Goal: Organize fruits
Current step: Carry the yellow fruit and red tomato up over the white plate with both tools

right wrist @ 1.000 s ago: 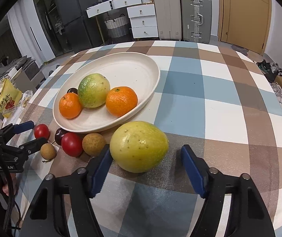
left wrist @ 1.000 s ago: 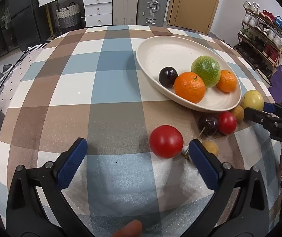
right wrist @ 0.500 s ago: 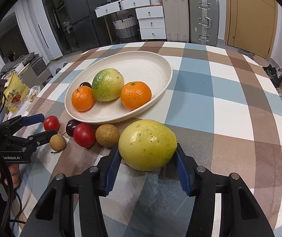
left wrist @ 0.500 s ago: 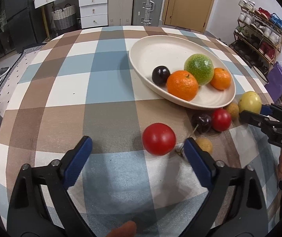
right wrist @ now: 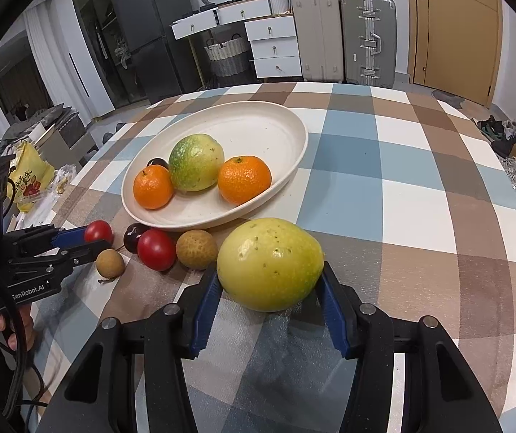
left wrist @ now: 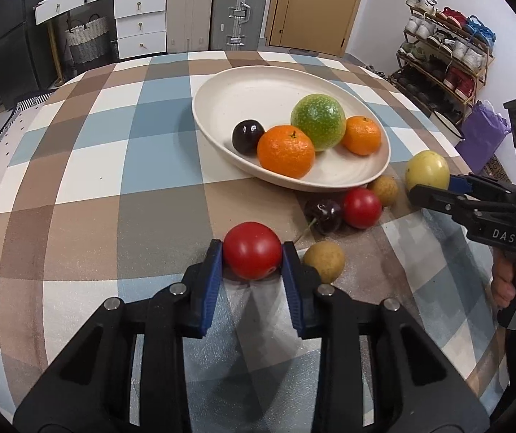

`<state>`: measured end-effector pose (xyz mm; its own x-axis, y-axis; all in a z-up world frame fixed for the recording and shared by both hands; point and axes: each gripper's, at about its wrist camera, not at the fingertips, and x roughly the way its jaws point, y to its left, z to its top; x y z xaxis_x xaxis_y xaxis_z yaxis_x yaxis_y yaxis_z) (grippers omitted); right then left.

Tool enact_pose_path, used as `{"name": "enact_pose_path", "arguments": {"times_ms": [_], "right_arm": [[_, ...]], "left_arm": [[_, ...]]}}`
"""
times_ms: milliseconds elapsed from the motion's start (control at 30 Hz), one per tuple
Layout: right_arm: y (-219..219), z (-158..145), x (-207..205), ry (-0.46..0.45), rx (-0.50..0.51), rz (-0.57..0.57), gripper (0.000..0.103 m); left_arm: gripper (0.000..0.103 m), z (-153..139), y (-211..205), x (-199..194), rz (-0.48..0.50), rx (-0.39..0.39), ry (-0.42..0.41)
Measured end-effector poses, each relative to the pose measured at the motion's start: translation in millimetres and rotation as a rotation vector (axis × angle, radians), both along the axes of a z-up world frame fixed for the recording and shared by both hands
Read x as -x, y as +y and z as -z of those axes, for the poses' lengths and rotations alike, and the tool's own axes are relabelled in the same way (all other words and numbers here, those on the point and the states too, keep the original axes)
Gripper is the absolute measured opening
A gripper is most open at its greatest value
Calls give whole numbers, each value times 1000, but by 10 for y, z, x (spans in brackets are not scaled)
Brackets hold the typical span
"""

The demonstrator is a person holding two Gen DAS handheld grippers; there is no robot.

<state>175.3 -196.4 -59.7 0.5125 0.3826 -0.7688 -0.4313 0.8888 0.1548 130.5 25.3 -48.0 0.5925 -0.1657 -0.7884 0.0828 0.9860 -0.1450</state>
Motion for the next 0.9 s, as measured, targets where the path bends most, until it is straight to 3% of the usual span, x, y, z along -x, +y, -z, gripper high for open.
{"name": "enact_pose_path", "arguments": {"times_ms": [433,900], "right_arm": [[-65,-142,72,-40,-16,-3,53],[-78,-560,182,-134,-86,-27,53]], "left_arm": [[29,-223,-9,68,-11,11,-54],[29,-654,-36,48,-18,-12,-165]]}}
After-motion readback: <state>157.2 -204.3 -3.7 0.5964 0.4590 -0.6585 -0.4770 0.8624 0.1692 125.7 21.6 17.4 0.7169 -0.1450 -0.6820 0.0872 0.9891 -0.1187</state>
